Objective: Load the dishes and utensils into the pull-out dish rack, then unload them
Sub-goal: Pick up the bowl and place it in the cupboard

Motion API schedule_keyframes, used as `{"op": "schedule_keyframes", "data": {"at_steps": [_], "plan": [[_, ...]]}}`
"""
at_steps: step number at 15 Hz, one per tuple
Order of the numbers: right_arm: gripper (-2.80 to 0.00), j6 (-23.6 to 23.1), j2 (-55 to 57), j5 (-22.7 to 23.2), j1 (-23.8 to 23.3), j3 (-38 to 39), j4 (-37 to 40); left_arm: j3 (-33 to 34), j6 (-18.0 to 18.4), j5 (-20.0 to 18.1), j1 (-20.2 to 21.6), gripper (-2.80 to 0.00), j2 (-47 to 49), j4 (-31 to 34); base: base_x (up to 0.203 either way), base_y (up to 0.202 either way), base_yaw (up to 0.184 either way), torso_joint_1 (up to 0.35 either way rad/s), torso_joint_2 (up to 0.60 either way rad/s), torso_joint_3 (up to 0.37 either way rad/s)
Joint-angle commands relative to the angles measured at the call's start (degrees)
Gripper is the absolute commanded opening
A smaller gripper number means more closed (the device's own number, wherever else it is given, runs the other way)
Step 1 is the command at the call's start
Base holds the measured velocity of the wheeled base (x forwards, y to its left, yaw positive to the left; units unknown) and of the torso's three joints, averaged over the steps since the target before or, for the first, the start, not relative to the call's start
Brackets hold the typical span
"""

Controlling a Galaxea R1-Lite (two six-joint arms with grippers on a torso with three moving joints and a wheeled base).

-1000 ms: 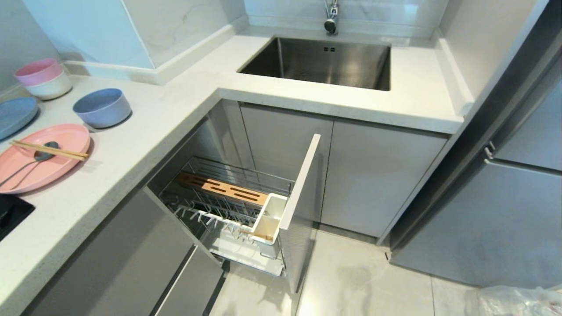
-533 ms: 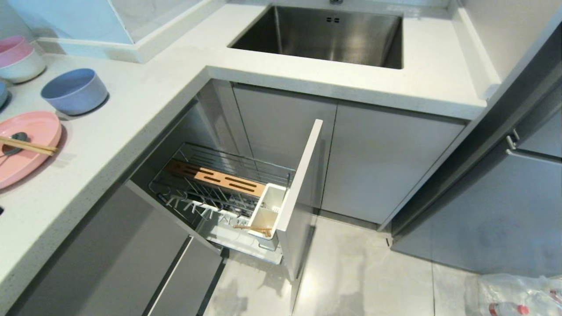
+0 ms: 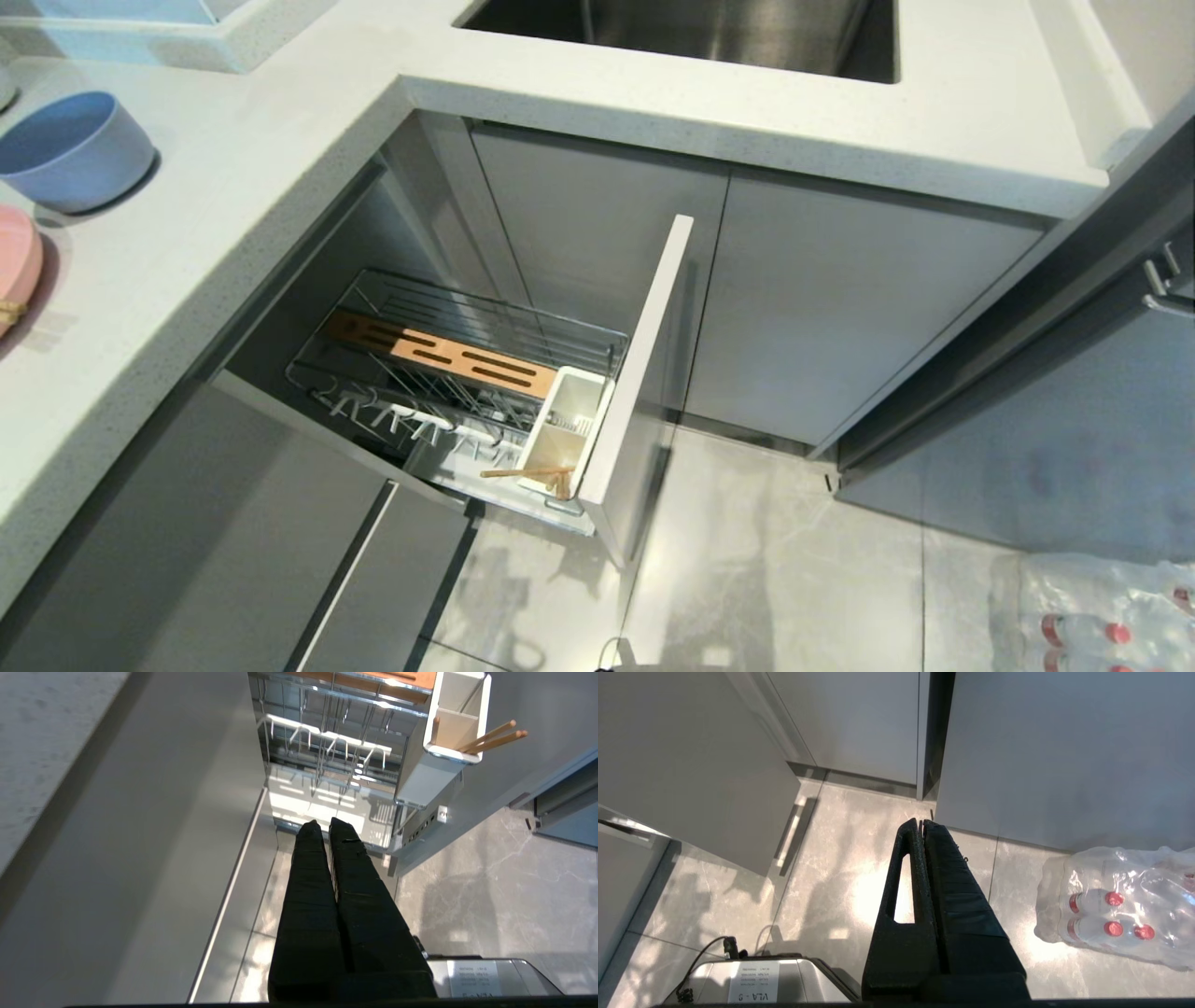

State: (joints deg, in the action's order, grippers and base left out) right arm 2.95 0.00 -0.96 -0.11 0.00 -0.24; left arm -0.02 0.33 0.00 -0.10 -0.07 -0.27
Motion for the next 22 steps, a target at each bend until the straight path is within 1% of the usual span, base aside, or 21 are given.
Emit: {"op": "schedule_keyframes", "data": {"at_steps": [1,7,8,9,11,13,15,17,19,21,22], "plan": [[-2.8,0.0,0.0,0.0,0.0,0.0,0.0,0.0,0.0,0.0,0.0,-2.8,-0.1,0.0,0.0,0.0,0.0,0.003,0.0,-0.1],[-2.8,0.0,0.0,0.0,0.0,0.0,0.0,-0.5,0.3,0.1,0.0,-2.8,-0.1,-0.4,0.0,0.0,0.0,0.0,0.0,-0.016],[-2.8,0.0,0.0,0.0,0.0,0.0,0.0,-1.9,0.4,-0.1,0.0,-2.8,-0.1,-0.6,0.0,0.0,0.0,0.0,0.0,0.0],[-2.8,0.0,0.0,0.0,0.0,0.0,0.0,-5.4,1.0,-0.2,0.0,-2.8,0.0,-0.3,0.0,0.0,0.0,0.0,0.0,0.0],[-2.8,0.0,0.1,0.0,0.0,0.0,0.0,-16.9,3.7,-0.3,0.0,-2.8,2.2,2.4,0.0,0.0,0.0,0.0,0.0,0.0],[-2.8,0.0,0.1,0.0,0.0,0.0,0.0,-29.0,6.1,-0.2,0.0,-2.8,6.7,6.0,0.0,0.0,0.0,0.0,0.0,0.0],[-2.8,0.0,0.1,0.0,0.0,0.0,0.0,-42.5,7.0,-0.3,0.1,-2.8,15.3,8.1,0.0,0.0,0.0,0.0,0.0,0.0],[-2.8,0.0,0.0,0.0,-0.1,0.0,0.0,-55.9,7.4,0.0,0.2,-2.8,27.3,9.0,0.0,0.0,0.0,0.0,0.0,0.0],[-2.8,0.0,0.0,0.0,0.0,0.0,0.0,-68.8,6.2,2.0,0.4,-2.8,40.3,9.4,0.0,0.0,0.0,0.0,0.0,0.0],[-2.8,0.0,0.0,0.0,0.0,0.0,0.0,-80.7,2.4,5.7,0.5,-2.8,53.0,9.7,0.0,0.0,0.0,0.0,0.0,0.0],[-2.8,0.0,0.0,0.0,-0.1,0.0,0.0,-86.1,0.2,8.6,-0.1,-2.8,59.1,9.9,0.0,0.0,0.0,0.0,0.0,0.0]]}}
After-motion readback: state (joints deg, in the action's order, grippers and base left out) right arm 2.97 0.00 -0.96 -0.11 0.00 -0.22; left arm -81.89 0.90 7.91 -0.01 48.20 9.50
